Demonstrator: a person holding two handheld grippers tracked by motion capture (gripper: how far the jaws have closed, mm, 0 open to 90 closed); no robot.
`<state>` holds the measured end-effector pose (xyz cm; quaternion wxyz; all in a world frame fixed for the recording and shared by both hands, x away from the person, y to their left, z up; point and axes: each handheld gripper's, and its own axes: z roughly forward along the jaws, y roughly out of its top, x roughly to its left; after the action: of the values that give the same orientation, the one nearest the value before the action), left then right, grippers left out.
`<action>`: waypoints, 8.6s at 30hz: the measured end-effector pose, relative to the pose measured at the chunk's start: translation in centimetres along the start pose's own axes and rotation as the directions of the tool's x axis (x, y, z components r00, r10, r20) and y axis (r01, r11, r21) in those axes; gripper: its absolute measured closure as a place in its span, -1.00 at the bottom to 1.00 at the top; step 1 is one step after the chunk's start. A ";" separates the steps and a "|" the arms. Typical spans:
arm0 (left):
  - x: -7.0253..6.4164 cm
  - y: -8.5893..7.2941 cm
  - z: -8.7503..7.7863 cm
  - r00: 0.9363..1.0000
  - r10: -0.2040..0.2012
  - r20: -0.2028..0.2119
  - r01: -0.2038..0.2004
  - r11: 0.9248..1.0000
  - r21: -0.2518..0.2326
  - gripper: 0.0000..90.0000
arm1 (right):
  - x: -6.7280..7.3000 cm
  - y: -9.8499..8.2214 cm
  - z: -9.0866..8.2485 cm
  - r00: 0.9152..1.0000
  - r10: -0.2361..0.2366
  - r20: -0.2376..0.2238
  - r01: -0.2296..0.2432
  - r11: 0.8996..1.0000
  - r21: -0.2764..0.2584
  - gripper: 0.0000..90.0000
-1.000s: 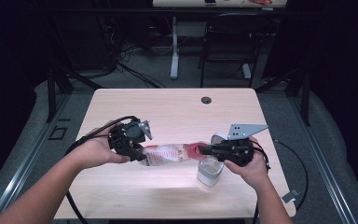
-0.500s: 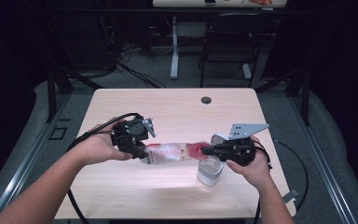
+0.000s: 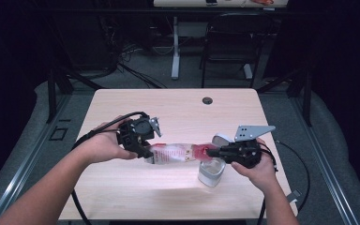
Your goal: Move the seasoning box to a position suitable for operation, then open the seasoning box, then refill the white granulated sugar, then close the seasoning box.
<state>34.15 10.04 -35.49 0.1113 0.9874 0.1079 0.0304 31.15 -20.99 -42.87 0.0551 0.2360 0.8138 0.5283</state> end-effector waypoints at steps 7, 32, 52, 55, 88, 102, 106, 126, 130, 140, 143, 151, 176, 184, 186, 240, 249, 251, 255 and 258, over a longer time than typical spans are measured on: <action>0.1 0.6 -0.1 1.000 0.003 -0.011 -0.003 1.000 0.000 0.62 | -0.3 -0.5 -0.3 1.000 0.013 0.006 -0.013 1.000 -0.010 0.99; 0.0 1.1 -0.6 1.000 0.014 -0.016 -0.014 1.000 0.015 0.63 | -0.5 -0.9 -0.2 1.000 0.021 0.002 -0.021 1.000 -0.015 0.99; -0.1 1.9 -1.0 0.999 0.031 -0.030 -0.030 0.999 0.036 0.63 | -0.6 -1.1 -0.4 1.000 0.025 0.008 -0.025 1.000 -0.014 0.99; -0.1 2.1 -1.2 0.999 0.038 -0.029 -0.037 0.998 0.043 0.63 | -0.6 -1.2 -0.4 1.000 0.028 0.008 -0.028 1.000 -0.014 0.99; -0.4 3.1 -1.8 0.998 0.057 -0.040 -0.055 0.997 0.048 0.64 | -1.0 -1.7 -0.5 0.999 0.043 0.012 -0.043 0.999 -0.007 0.99; -0.4 3.3 -2.2 0.997 0.070 -0.044 -0.068 0.997 0.041 0.64 | -1.0 -1.7 -0.7 0.999 0.053 -0.003 -0.053 0.999 -0.003 0.99; -0.5 3.4 -2.3 0.997 0.071 -0.040 -0.069 0.997 0.044 0.65 | -0.9 -1.7 -0.7 0.999 0.051 -0.003 -0.051 0.999 -0.002 0.99; -0.5 3.8 -2.6 0.996 0.076 -0.045 -0.074 0.997 0.038 0.65 | -0.9 -1.8 -0.8 0.999 0.049 0.002 -0.049 0.999 0.004 0.99; -0.5 3.9 -2.7 0.996 0.077 -0.047 -0.075 0.996 0.038 0.65 | -0.9 -1.9 -0.9 0.999 0.053 0.000 -0.053 0.999 0.002 0.99; -0.6 4.3 -3.0 0.996 0.082 -0.042 -0.081 0.996 0.031 0.66 | -0.9 -1.9 -1.2 0.999 0.051 -0.002 -0.051 0.999 0.005 0.99; -0.6 4.4 -3.1 0.995 0.084 -0.043 -0.083 0.996 0.028 0.66 | -0.9 -1.9 -1.4 0.999 0.051 0.000 -0.051 0.999 0.000 0.99; -0.7 4.9 -3.0 0.995 0.088 -0.044 -0.087 0.996 0.026 0.66 | -1.1 -2.1 -1.7 0.998 0.063 0.002 -0.063 0.998 -0.001 0.99; -1.0 5.7 -3.5 0.992 0.113 -0.046 -0.113 0.994 0.006 0.67 | -1.0 -2.5 -2.1 0.997 0.075 0.016 -0.075 0.997 0.012 0.99; -1.0 5.8 -3.6 0.992 0.118 -0.049 -0.118 0.993 0.012 0.67 | -1.1 -2.5 -2.1 0.997 0.074 0.014 -0.074 0.997 0.017 0.99; -1.1 5.9 -3.6 0.992 0.119 -0.052 -0.119 0.993 0.008 0.67 | -1.1 -2.6 -2.1 0.997 0.075 0.013 -0.075 0.997 0.017 0.99; -1.1 6.8 -4.0 0.990 0.134 -0.043 -0.135 0.990 -0.025 0.72 | -1.6 -3.0 -2.4 0.996 0.088 0.013 -0.088 0.996 0.027 0.99; -1.1 6.9 -4.1 0.990 0.133 -0.045 -0.134 0.991 -0.018 0.72 | -1.6 -3.0 -2.3 0.997 0.082 0.012 -0.082 0.996 0.032 0.99; -1.1 6.9 -4.1 0.990 0.134 -0.047 -0.135 0.991 -0.019 0.72 | -1.7 -2.9 -2.3 0.997 0.081 0.014 -0.082 0.996 0.033 0.99; -1.1 7.0 -4.1 0.990 0.135 -0.043 -0.136 0.990 -0.024 0.72 | -1.7 -3.0 -2.4 0.996 0.083 0.012 -0.084 0.996 0.033 0.99; -1.1 7.1 -4.2 0.990 0.137 -0.044 -0.138 0.990 -0.017 0.72 | -1.7 -3.0 -2.4 0.997 0.082 0.014 -0.082 0.996 0.035 0.99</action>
<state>34.19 3.92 -29.88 0.1163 0.9905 0.0418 0.0603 30.92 -24.70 -44.73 0.0344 0.2736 0.8122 0.5142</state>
